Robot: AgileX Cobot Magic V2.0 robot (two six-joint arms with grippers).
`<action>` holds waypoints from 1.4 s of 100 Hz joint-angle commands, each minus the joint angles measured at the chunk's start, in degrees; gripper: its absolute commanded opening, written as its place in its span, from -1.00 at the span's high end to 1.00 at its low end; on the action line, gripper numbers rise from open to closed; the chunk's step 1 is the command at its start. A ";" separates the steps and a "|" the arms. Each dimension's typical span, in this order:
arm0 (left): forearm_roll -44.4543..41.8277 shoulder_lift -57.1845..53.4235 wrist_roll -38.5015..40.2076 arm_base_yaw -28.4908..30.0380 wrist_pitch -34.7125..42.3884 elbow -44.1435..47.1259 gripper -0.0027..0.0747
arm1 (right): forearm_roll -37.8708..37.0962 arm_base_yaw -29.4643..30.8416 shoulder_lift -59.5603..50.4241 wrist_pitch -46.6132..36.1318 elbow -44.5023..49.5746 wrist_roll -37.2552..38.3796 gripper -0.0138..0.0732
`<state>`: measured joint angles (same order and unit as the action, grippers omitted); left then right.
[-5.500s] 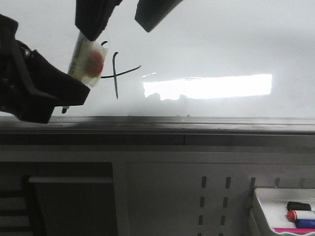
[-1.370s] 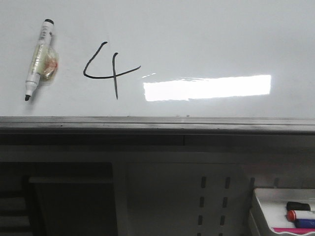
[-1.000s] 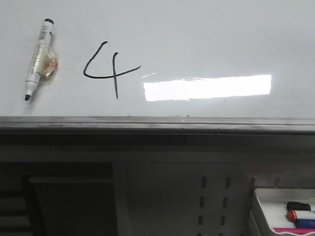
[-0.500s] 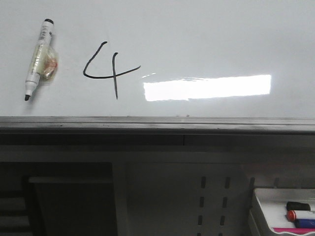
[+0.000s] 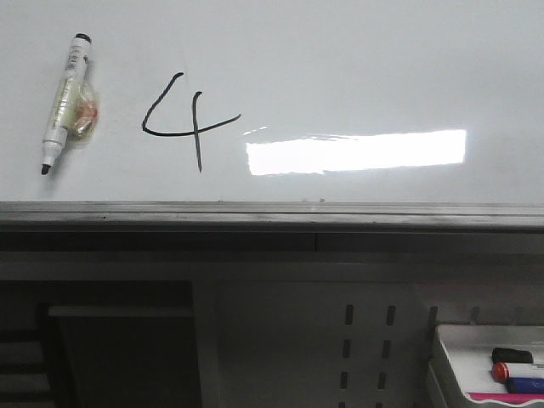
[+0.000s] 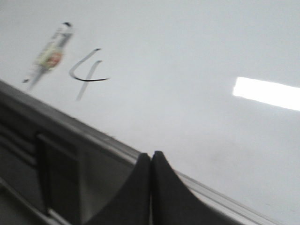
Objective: Write number 4 on whiteboard
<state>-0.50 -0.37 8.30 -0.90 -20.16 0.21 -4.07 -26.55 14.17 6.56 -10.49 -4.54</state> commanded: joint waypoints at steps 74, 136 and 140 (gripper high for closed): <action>0.14 -1.33 -0.02 0.00 1.77 1.95 0.98 | 2.41 30.48 -15.71 11.17 12.53 0.04 0.83; 0.14 -1.33 -0.02 0.00 1.77 1.95 0.98 | 2.41 30.48 -15.71 11.81 12.53 0.04 0.83; 0.14 -1.33 -0.02 0.00 1.77 1.95 0.98 | 2.41 30.48 -15.71 11.81 12.53 0.04 0.83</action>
